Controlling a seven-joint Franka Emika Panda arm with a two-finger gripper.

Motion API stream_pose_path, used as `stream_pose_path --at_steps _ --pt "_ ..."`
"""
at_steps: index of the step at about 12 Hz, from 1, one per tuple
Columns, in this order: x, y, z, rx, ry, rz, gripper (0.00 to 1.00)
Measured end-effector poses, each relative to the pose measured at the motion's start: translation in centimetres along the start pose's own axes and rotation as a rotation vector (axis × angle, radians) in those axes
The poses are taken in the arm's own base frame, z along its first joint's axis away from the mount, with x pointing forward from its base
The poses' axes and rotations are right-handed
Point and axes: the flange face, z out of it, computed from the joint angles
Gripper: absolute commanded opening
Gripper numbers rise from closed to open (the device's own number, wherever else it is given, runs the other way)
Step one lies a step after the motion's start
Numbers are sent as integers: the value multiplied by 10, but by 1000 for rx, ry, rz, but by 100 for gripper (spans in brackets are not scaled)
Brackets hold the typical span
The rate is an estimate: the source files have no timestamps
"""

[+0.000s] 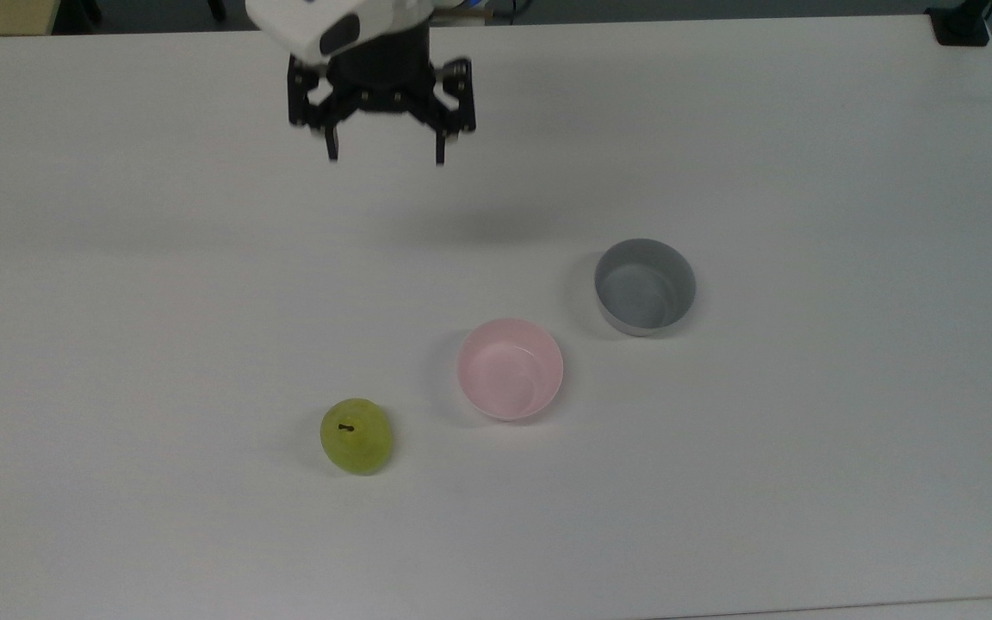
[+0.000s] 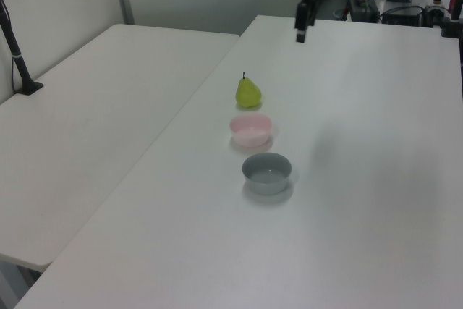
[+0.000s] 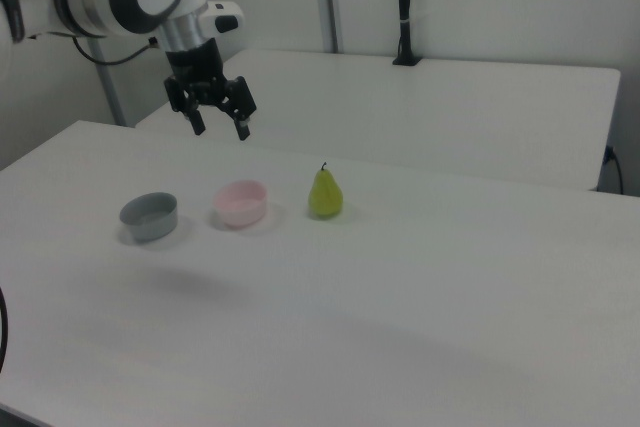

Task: Pick up a pear from the bowl
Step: 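Open the gripper, release the pear, and raise the gripper away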

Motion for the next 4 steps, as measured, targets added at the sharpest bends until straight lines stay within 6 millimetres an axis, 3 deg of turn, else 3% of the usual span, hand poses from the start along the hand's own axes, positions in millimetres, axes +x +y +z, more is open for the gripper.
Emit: stream_pose_path --at_steps 2,4 --pt "-24 1 -24 17 -69 7 100" --pt "-35 4 -35 17 -93 11 100"
